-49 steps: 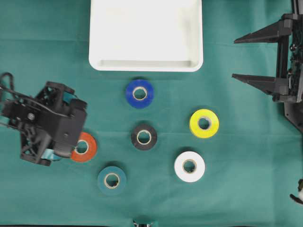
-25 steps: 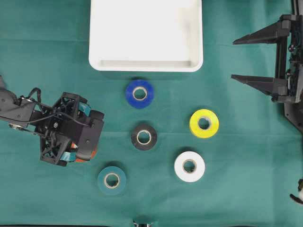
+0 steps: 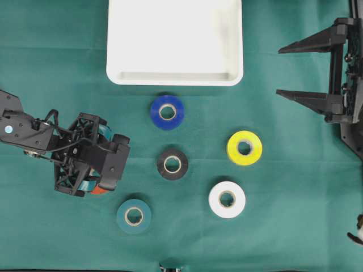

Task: Pick up the tape from a random location and place it into the white case.
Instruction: 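Close the left gripper on the orange-red tape roll and lift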

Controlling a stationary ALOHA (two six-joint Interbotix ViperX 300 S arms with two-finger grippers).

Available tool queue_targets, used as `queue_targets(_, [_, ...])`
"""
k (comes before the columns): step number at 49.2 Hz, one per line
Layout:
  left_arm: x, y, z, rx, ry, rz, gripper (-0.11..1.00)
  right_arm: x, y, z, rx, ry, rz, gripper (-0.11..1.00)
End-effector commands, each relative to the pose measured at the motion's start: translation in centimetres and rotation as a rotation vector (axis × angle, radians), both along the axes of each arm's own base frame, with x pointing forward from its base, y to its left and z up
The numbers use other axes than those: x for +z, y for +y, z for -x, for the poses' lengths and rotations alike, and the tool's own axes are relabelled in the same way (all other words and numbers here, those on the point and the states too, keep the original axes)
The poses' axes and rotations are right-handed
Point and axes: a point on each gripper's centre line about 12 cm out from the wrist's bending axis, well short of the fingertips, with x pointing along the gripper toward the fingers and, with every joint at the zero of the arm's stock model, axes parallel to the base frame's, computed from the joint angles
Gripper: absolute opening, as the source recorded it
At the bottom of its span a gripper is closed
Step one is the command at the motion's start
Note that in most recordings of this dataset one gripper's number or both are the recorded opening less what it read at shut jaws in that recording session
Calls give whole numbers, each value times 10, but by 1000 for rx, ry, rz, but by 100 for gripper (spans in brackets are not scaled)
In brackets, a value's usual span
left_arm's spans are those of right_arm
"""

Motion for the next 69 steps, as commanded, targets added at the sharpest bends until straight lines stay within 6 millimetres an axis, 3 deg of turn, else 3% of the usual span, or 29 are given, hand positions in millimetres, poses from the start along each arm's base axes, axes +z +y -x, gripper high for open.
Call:
queue_targets(1, [3, 0, -3, 0, -21, 3, 97, 10, -1, -3, -2, -23, 2, 90])
queue_targets(32, [-6, 0, -1, -8, 7, -8, 94, 8, 0, -4, 0, -14, 1, 90])
queue_targets(36, [-5, -1, 2, -21, 26, -16, 82, 9, -1, -4, -2, -15, 1, 90])
queue_targets(44, [0, -1, 3, -22, 20, -15, 35, 7, -1, -5, -2, -5, 0, 90])
queue_targets(47, [2, -1, 2, -21, 12, -12, 22, 7, -1, -4, -2, -3, 0, 90])
queue_targets(69, [8, -2, -2, -10, -2, -1, 22, 7, -1, -4, -1, -1, 2, 90])
